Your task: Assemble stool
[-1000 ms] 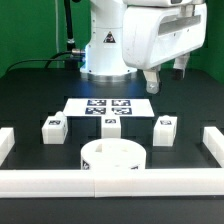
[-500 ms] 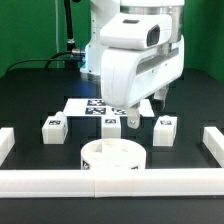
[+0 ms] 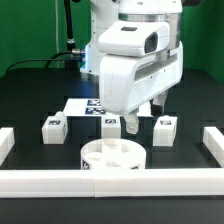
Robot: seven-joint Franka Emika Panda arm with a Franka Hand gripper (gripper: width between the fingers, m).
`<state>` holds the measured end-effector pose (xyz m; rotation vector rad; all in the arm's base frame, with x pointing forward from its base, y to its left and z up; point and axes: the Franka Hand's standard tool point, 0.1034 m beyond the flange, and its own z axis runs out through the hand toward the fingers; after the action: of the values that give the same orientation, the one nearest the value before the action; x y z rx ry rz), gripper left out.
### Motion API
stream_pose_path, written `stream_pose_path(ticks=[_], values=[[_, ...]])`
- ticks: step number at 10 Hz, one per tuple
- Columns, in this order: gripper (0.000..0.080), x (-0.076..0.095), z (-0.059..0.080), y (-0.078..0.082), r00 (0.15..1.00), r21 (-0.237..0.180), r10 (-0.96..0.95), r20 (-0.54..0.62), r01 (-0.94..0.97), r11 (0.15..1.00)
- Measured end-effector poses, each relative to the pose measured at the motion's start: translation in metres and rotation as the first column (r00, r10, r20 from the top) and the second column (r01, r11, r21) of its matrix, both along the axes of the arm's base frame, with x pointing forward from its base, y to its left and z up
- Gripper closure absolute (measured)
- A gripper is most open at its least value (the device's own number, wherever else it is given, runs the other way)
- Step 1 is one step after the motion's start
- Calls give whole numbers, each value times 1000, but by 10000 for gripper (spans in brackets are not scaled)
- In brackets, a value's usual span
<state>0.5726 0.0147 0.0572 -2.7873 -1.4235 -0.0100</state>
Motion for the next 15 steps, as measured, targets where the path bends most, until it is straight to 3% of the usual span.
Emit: stream_pose_path(ticks=[2,4,9,12,14,15], values=[[150,-3,-17,-9,1000,1,-15,-13,15,1000],[150,-6,-30,-8,1000,5,-17,-13,17,1000],[150,-12,-46,-8,999,8,-18,-31,18,1000],[150,-10,-47,-8,1000,9,-19,-18,19,1000],[395,-10,-47,-8,1000,9,-19,-18,19,1000],[395,-10,-47,-8,1000,9,-19,-18,19,1000]])
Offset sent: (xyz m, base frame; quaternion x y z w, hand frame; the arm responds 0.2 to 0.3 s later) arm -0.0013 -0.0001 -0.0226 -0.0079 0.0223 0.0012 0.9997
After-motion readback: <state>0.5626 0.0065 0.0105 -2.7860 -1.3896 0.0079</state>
